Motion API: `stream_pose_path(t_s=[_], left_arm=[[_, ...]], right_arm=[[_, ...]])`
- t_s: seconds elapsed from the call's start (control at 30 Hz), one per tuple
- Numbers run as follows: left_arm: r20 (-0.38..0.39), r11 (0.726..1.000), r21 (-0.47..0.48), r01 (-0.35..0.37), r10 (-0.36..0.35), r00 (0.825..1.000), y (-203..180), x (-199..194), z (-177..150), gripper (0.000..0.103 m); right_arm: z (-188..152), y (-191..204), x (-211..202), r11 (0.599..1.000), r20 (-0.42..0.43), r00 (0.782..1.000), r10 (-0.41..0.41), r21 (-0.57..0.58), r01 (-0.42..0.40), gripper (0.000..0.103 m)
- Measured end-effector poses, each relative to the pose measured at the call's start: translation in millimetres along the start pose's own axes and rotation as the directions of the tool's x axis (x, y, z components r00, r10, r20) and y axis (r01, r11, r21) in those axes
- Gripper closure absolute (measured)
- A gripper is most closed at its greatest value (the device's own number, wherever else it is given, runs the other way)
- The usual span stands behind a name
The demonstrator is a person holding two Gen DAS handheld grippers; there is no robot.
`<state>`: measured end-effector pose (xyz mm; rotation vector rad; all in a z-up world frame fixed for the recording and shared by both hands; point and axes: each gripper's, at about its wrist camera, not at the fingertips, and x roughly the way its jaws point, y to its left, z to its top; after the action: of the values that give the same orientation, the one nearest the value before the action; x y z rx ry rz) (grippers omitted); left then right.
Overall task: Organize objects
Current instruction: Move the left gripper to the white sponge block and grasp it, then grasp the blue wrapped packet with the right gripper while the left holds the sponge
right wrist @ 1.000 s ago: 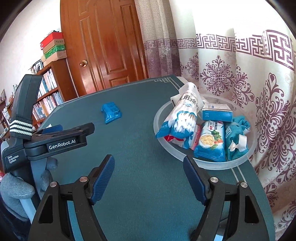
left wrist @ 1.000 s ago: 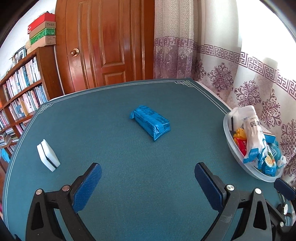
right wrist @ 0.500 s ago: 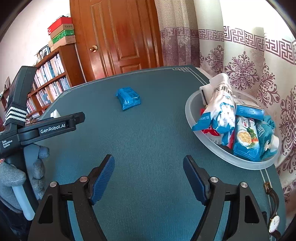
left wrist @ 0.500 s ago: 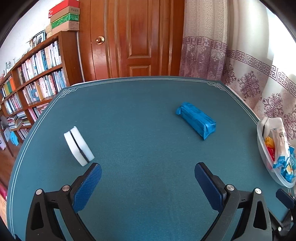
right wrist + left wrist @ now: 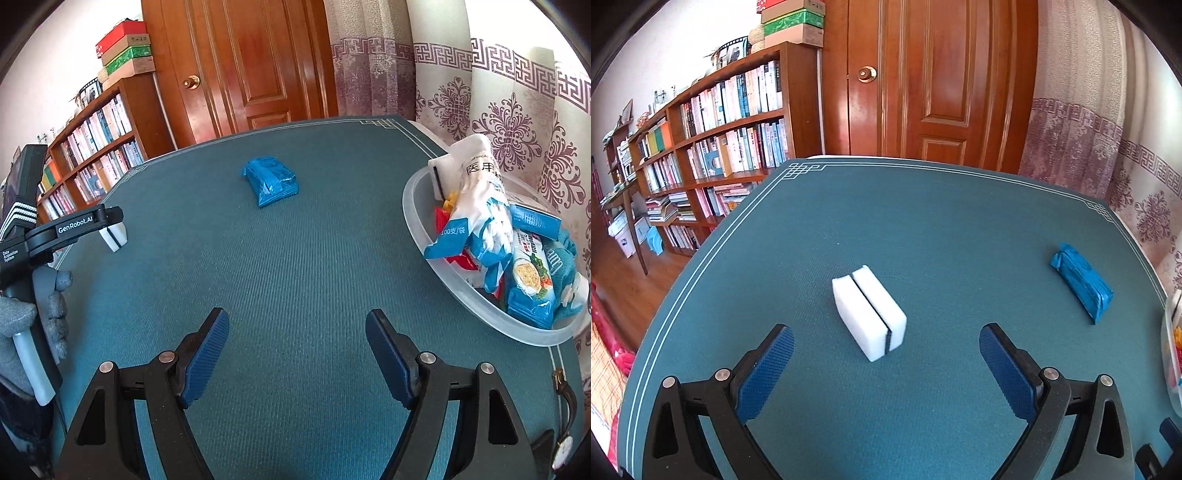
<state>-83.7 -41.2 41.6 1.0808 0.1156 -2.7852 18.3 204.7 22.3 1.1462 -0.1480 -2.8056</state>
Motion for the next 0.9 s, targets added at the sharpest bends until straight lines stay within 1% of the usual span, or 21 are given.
stream_pose_path(t_s=[0.2, 0.27, 0.3, 0.37, 0.43, 0.53, 0.6, 0.67, 0.73, 0.83, 0.9], left_arm=[[-0.022, 0.998, -0.037, -0.045, 0.045, 0.999, 15.7, 21.4, 4.5, 0.001], [-0.029, 0.998, -0.046, -0.051, 0.049, 0.998, 19.3, 27.2, 5.1, 0.001], [-0.034, 0.998, -0.051, -0.046, 0.044, 0.998, 20.8, 30.0, 5.2, 0.003], [-0.048, 0.998, -0.059, -0.030, 0.028, 0.998, 22.4, 34.9, 4.7, 0.009], [-0.065, 0.998, -0.061, -0.014, 0.010, 0.998, 22.4, 39.3, 3.2, 0.021], [-0.083, 0.998, -0.061, 0.016, -0.021, 0.996, 22.5, 44.5, 1.5, 0.033], [-0.083, 0.998, -0.060, 0.036, -0.041, 0.996, 20.7, 44.7, 1.4, 0.038], [-0.077, 0.997, -0.059, 0.048, -0.053, 0.996, 21.0, 43.4, 0.9, 0.040], [-0.075, 0.996, -0.055, 0.074, -0.078, 0.994, 20.1, 42.2, 0.7, 0.052], [-0.065, 0.996, -0.037, 0.079, -0.081, 0.995, 16.9, 39.6, 0.4, 0.056], [-0.059, 0.995, -0.035, 0.089, -0.091, 0.994, 16.5, 37.7, 0.0, 0.057]], right_arm=[[5.4, 8.3, 8.8, 1.000, -0.012, 1.000, 0.007, -0.021, -0.007, 0.025], [8.4, 10.6, 12.7, 1.000, -0.016, 1.000, 0.012, -0.022, -0.012, 0.025], [9.7, 11.4, 14.6, 1.000, -0.018, 1.000, 0.013, -0.023, -0.014, 0.025], [13.4, 14.0, 19.0, 0.999, -0.021, 1.000, 0.013, -0.030, -0.013, 0.025], [16.4, 17.1, 23.9, 0.999, -0.024, 1.000, 0.012, -0.037, -0.013, 0.025], [23.2, 21.3, 32.0, 0.999, -0.029, 0.999, 0.018, -0.042, -0.019, 0.025], [28.2, 23.5, 38.5, 0.999, -0.031, 0.999, 0.021, -0.045, -0.023, 0.025], [34.9, 25.5, 45.5, 0.999, -0.033, 0.999, 0.018, -0.046, -0.020, 0.025], [43.2, 28.0, 52.1, 0.998, -0.028, 0.999, 0.022, -0.050, -0.024, 0.025], [59.4, 31.1, 65.0, 0.998, -0.009, 1.000, 0.015, -0.063, -0.016, 0.025], [71.4, 29.9, 76.3, 0.998, -0.012, 1.000, 0.016, -0.053, -0.016, 0.025]])
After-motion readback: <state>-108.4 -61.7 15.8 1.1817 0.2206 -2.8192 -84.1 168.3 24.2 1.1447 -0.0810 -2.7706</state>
